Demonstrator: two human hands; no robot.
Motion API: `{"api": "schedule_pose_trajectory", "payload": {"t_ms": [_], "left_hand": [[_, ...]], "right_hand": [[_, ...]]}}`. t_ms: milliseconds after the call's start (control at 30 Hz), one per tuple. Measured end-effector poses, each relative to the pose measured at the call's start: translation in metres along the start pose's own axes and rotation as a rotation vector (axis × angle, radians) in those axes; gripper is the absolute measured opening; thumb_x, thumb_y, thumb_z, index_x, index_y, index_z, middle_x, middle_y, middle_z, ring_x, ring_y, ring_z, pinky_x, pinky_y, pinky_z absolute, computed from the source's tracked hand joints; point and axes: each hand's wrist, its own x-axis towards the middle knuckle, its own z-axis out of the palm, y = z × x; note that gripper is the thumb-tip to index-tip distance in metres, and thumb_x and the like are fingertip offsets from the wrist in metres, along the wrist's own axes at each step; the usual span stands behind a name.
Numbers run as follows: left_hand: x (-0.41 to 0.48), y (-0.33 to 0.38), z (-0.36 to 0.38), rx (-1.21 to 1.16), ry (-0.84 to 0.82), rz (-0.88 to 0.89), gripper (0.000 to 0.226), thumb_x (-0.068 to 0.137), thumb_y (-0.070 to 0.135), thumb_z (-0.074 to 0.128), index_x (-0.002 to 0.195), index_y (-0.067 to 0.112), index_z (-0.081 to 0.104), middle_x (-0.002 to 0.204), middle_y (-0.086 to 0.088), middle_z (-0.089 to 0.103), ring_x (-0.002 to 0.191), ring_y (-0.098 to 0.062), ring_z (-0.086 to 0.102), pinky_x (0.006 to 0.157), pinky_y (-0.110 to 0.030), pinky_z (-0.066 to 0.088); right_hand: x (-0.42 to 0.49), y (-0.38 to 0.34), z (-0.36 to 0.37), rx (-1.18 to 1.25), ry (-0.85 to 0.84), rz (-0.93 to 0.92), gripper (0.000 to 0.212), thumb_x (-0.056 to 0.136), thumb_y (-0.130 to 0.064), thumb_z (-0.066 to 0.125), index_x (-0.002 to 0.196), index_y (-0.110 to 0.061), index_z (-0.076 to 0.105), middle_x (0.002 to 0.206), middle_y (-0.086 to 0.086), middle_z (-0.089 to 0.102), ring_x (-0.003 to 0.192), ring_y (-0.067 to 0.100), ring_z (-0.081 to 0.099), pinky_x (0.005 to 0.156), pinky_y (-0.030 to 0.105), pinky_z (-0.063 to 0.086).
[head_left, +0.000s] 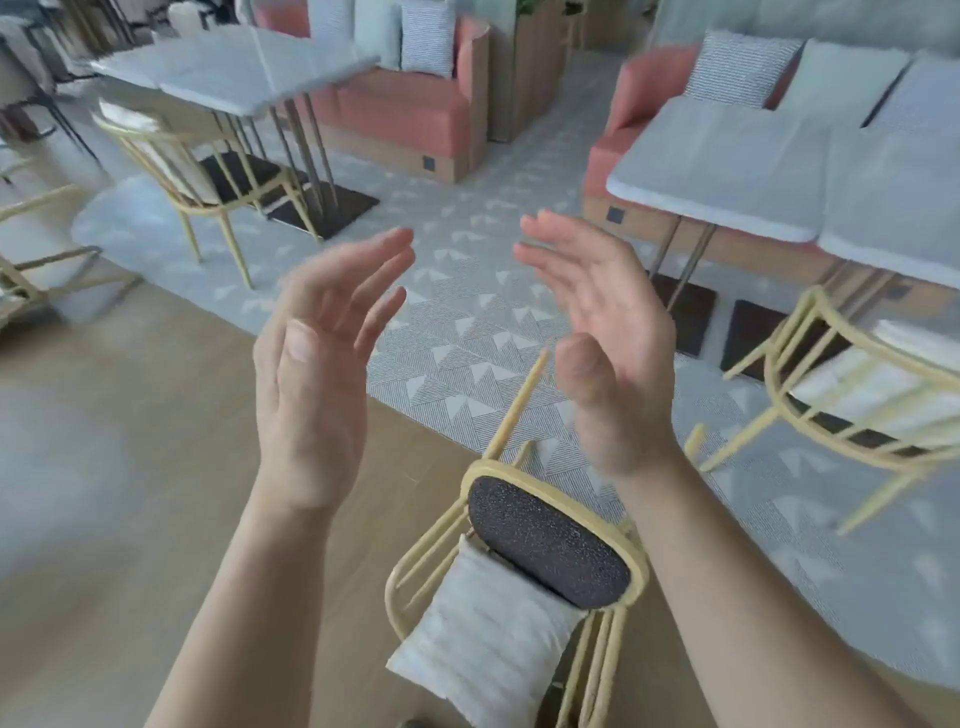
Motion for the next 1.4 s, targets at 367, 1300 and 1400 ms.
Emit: {"api": "schedule_pose_trajectory", "payload": {"t_ms": [367, 1300, 1400], "left_hand": [[0.038, -0.049, 0.062, -0.282, -0.430, -0.109, 0.060, 0.085, 0.080, 0.062, 0.121, 0.032, 0.067, 0.138, 0.003, 0.068, 0.140, -0.031, 0.055, 0.114, -0.043, 0.043], [-0.088, -0.253, -0.046, -0.079, -0.604, -0.511, 0.049, 0.091, 0.080, 0.055, 0.123, 0.046, 0.069, 0.141, 0.001, 0.067, 0.140, -0.032, 0.059, 0.111, -0.044, 0.047], [-0.128, -0.315, -0.066, -0.034, -0.621, -0.548, 0.049, 0.091, 0.080, 0.054, 0.124, 0.046, 0.069, 0.143, 0.001, 0.067, 0.139, -0.030, 0.060, 0.113, -0.047, 0.047]], "right_hand": [[-0.050, -0.016, -0.042, -0.284, 0.466, 0.022, 0.087, 0.086, -0.079, 0.061, 0.138, -0.010, 0.051, 0.141, 0.011, 0.059, 0.134, 0.033, 0.061, 0.118, 0.049, 0.045], [-0.244, 0.184, 0.018, -0.421, 0.854, 0.344, 0.085, 0.095, -0.071, 0.059, 0.141, 0.001, 0.053, 0.141, 0.017, 0.060, 0.131, 0.038, 0.063, 0.114, 0.046, 0.049], [-0.290, 0.246, 0.016, -0.401, 0.886, 0.421, 0.085, 0.096, -0.071, 0.058, 0.140, 0.001, 0.056, 0.140, 0.014, 0.063, 0.131, 0.031, 0.065, 0.111, 0.036, 0.051]]}}
